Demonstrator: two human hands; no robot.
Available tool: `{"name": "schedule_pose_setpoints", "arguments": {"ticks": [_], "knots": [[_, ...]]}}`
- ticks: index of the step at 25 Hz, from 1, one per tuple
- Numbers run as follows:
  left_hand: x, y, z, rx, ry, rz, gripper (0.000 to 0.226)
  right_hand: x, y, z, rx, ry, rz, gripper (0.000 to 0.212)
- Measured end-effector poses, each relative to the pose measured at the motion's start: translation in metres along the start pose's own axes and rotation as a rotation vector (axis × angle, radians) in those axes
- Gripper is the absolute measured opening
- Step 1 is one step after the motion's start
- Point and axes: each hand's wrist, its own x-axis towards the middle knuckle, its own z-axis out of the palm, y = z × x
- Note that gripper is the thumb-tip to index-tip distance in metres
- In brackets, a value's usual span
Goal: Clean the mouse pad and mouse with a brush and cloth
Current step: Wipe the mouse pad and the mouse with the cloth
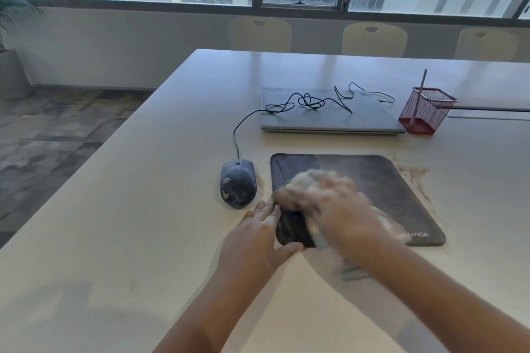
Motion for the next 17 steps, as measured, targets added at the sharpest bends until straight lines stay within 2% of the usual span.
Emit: {"name": "schedule_pose_setpoints", "arguments": {"ticks": [2,4,6,8,10,13,15,17], "knots": [[-0.001,0.0,-0.001,-0.002,0.003,0.011,0.076,0.003,-0.011,0.009,-0.099,-0.033,-0.021,0.041],[0.0,0.0,-0.002,0.002,-0.003,0.007,0.079,0.01,0.014,0.003,-0.066,-0.02,0.04,0.037],[0.0,-0.001,-0.001,0.012,-0.019,0.003,0.08,0.014,0.052,-0.005,-0.03,-0.036,0.181,0.036],[-0.001,0.0,-0.003,0.018,-0.04,-0.012,0.08,0.027,0.084,-0.015,-0.088,-0.085,0.398,0.034],[-0.003,0.003,-0.007,0.022,-0.067,-0.028,0.08,0.046,0.089,-0.022,-0.149,-0.073,0.5,0.035],[0.009,0.014,-0.01,0.027,-0.018,-0.04,0.075,0.068,0.053,-0.015,-0.136,-0.021,0.31,0.036],[0.029,0.032,-0.006,0.051,0.07,0.009,0.066,0.07,0.028,0.002,-0.119,-0.06,0.169,0.035],[0.05,0.05,0.002,0.106,0.075,0.011,0.059,0.069,0.022,0.01,-0.104,-0.122,0.13,0.038]]}}
